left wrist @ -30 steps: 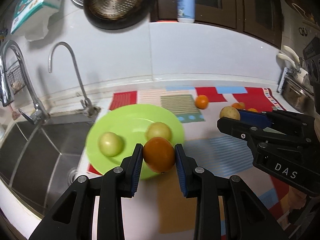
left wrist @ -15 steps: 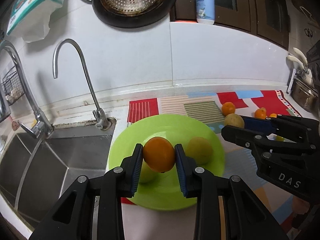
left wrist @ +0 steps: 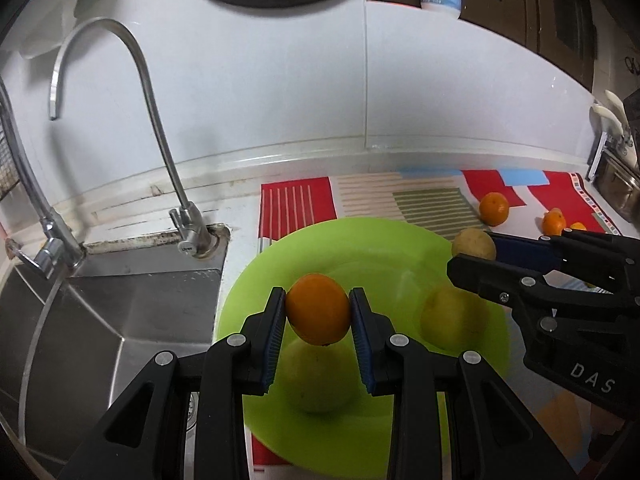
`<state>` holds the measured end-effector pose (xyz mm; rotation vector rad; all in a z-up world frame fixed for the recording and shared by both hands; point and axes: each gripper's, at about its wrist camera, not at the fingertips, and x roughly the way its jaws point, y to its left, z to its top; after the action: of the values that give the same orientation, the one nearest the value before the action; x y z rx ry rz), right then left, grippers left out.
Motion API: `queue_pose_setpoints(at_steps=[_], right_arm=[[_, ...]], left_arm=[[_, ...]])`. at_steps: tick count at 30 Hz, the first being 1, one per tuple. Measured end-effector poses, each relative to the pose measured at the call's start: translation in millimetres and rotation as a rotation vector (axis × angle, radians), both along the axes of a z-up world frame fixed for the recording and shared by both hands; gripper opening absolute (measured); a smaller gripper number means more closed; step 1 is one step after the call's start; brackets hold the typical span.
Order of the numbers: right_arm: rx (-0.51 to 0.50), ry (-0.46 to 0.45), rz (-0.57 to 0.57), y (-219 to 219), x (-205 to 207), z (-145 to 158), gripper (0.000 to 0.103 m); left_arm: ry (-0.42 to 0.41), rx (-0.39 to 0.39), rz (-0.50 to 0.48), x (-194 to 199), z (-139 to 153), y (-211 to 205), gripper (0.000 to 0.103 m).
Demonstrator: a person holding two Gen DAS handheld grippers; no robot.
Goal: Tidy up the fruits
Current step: 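Carry both fruits onto the green plate and open both grippers, then lift both grippers away from the plate toward the remaining fruits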
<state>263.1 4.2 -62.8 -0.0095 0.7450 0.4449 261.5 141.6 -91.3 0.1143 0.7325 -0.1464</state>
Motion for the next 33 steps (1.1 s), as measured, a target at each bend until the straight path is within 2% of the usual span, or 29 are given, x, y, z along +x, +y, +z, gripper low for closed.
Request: queue_pose_setpoints(at_steps=[5,7,8,10,14,18,20,22,27,33], right_arm=[[0.003,0.03,-0.002,0.7,10.6,-10.4,0.029],[0.015,0.029,-0.012,-0.9,12.5,-11.7,0.03],[0.02,0.028,-0.016,-2.2,13.0,-11.3,0.033],[0.026,0.026,-0.031,-5.3,12.9,-9.4,0.045],[0.005,-0.006,-0.065,-11.8,6.4,-1.2,0.045],[-0.001,-0.041,-0.106,-20.8,-6.2,10.8,0.06],[-0.014,-0.069,-0.118,-24.5,-14.1,17.4,0.063],[-0.024,-0.09,-0.13,-27.9,-22.2,24.4,0.07],[-0.033,-0.143,-0.174,-39.3,-45.7,41.1,0.075],[-0.006,-0.167,-0.205,-55.8,-73.9,54.7,0.075]], left_arm=[[0.015,-0.001,-0.012,9.5,-6.2,-2.2,0.032],[0.01,0.002,-0.018,9.9,-6.2,-3.6,0.039],[0.005,0.009,-0.013,9.3,-5.2,-4.3,0.045],[-0.009,0.011,-0.01,7.6,-2.6,-4.2,0.048],[-0.023,0.012,0.012,-2.9,5.8,-2.4,0.056],[-0.046,-0.006,0.032,-19.1,16.6,-1.2,0.064],[-0.062,-0.013,0.042,-29.2,23.4,-1.1,0.068],[-0.073,-0.015,0.051,-36.4,28.5,-1.2,0.071],[-0.109,-0.021,0.062,-57.5,43.5,-5.6,0.086],[-0.161,-0.001,0.064,-84.1,58.1,-20.2,0.099]])
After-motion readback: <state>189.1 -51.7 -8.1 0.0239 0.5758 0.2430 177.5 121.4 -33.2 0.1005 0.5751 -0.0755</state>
